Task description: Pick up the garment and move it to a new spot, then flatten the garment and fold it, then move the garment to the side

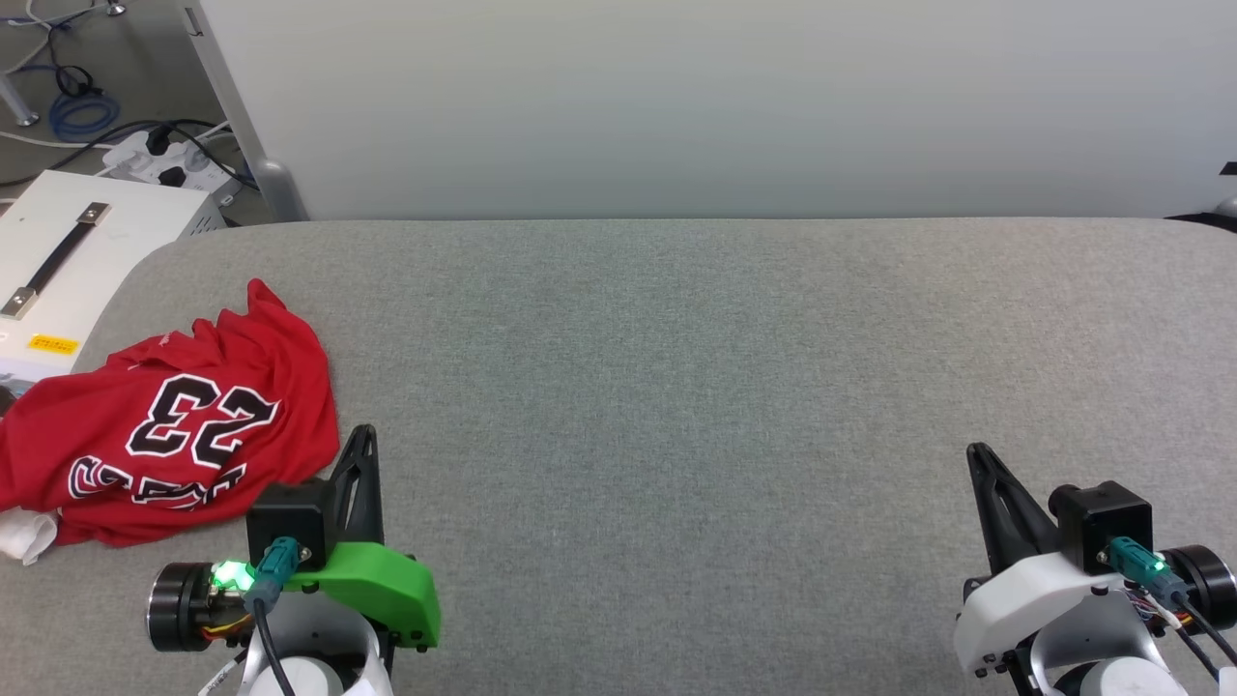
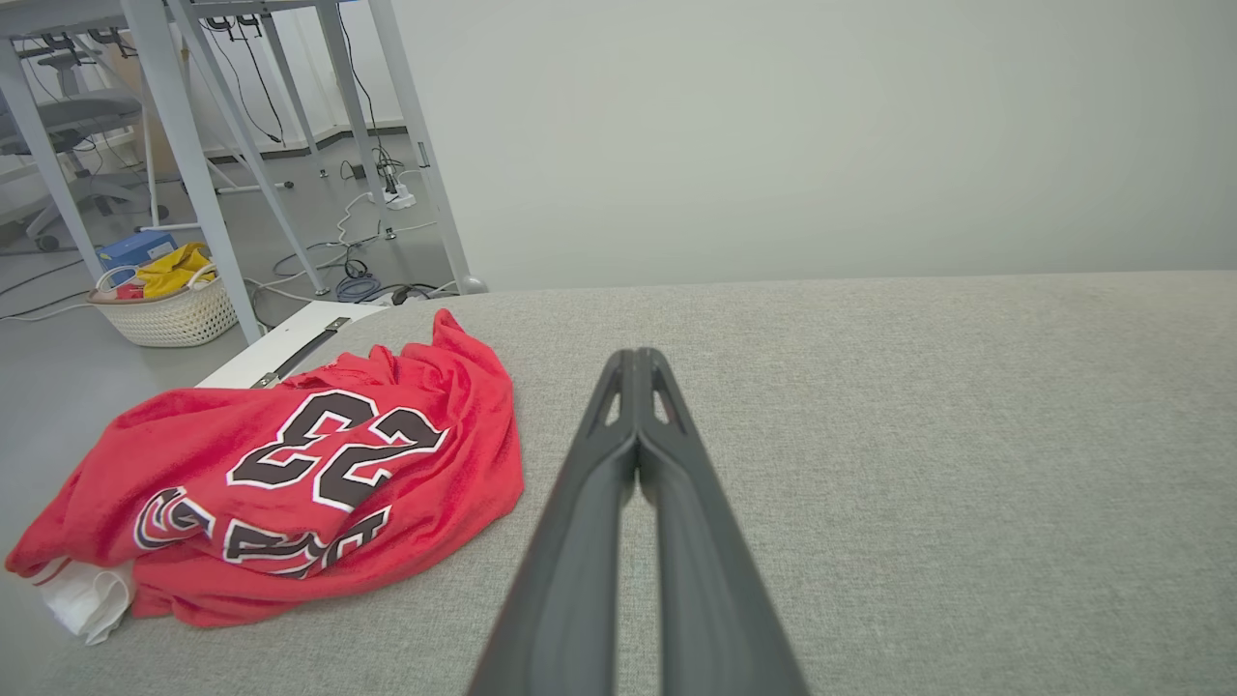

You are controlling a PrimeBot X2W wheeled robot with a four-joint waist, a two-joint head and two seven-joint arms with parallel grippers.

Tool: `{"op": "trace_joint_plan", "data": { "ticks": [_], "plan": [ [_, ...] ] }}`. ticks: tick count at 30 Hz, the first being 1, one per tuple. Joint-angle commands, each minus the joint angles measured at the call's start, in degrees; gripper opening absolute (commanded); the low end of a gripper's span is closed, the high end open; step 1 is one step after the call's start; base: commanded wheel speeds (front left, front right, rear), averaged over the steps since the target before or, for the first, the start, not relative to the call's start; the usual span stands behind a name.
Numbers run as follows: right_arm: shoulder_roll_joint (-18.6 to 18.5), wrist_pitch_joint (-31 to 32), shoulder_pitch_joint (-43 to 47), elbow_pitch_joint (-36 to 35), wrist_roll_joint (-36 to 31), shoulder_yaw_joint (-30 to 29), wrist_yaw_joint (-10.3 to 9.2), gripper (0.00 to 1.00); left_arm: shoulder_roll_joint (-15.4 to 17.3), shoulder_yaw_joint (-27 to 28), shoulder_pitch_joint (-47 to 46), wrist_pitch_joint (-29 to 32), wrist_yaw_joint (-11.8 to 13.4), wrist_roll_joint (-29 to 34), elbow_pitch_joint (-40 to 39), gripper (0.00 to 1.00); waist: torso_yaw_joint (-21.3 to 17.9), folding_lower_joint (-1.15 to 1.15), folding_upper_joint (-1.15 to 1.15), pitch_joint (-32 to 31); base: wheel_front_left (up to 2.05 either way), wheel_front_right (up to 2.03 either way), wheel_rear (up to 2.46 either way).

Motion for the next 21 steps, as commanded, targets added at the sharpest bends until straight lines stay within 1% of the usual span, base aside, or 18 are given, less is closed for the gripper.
{"op": "trace_joint_plan", "data": {
  "ticks": [1,14,15,21],
  "plan": [
    [0.0,-0.2,-0.9,0.1,-0.5,0.0,-0.05,0.0,-0.3,0.0,0.9,0.0,0.2,0.6,-0.1,0.0,0.0,0.0,0.0,0.0,0.0,0.0,0.0],
    [0.0,-0.2,-0.9,0.1,-0.5,0.0,-0.05,0.0,-0.3,0.0,0.9,0.0,0.2,0.6,-0.1,0.0,0.0,0.0,0.0,0.0,0.0,0.0,0.0],
    [0.0,0.0,0.0,0.0,0.0,0.0,0.0,1.0,0.0,0.0,0.0,0.0,0.0,0.0,0.0,1.0,0.0,0.0,0.0,0.0,0.0,0.0,0.0],
    [0.0,-0.4,0.0,0.1,0.4,-0.1,0.0,1.0,0.0,-0.2,-0.1,-0.4,0.0,-0.5,0.2,1.0,0.0,0.0,0.0,0.0,0.0,0.0,0.0]
  ]
}}
